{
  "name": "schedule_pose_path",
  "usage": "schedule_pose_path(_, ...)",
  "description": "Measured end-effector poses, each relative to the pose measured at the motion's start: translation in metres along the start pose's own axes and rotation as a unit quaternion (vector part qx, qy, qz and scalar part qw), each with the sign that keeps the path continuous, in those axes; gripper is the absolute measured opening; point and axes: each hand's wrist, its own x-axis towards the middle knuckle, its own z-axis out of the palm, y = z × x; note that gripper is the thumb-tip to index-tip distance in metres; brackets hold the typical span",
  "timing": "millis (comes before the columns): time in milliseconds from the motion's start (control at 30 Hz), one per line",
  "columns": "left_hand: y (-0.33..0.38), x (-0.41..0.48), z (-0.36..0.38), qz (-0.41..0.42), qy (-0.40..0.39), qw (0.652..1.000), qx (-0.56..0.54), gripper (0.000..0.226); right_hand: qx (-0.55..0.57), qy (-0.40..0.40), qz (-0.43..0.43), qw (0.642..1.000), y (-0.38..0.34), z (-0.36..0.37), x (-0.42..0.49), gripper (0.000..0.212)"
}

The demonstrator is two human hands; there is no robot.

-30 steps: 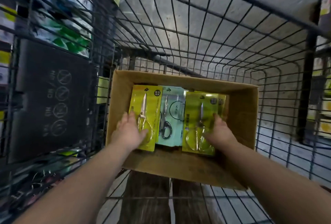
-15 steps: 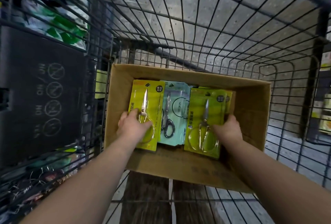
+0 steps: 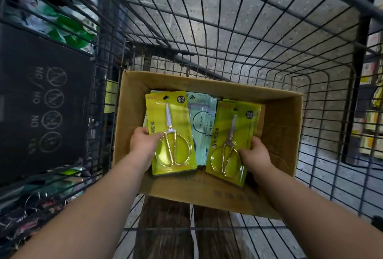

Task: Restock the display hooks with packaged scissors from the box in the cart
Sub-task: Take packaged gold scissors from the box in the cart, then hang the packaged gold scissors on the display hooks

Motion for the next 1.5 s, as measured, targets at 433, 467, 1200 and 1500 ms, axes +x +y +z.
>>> schedule_pose_path(433,0.005,-0.055,-0.025,0.057,0.0,0.995,-0.088,0.022,-0.027,0.007,-0.065,0.997,-0.011,-0.029,-0.047,0.031)
schedule_pose_path(467,0.004,-0.061,-0.029,0.06,0.001,0.995,-0.086,0.022,-0.03,0.006,-0.068,0.997,-0.015,-0.032,-0.053,0.03)
schedule_pose_path(1200,0.008,-0.214,-0.129,0.116,0.08,0.965,-0.223,0.012,-0.063,-0.055,-0.244,0.966,-0.117,-0.083,-0.189,0.032)
schedule_pose_path(1500,-0.019,-0.256,-0.183,0.121,0.134,0.925,-0.334,0.021,-0.122,-0.088,-0.316,0.937,-0.145,-0.057,-0.244,0.048)
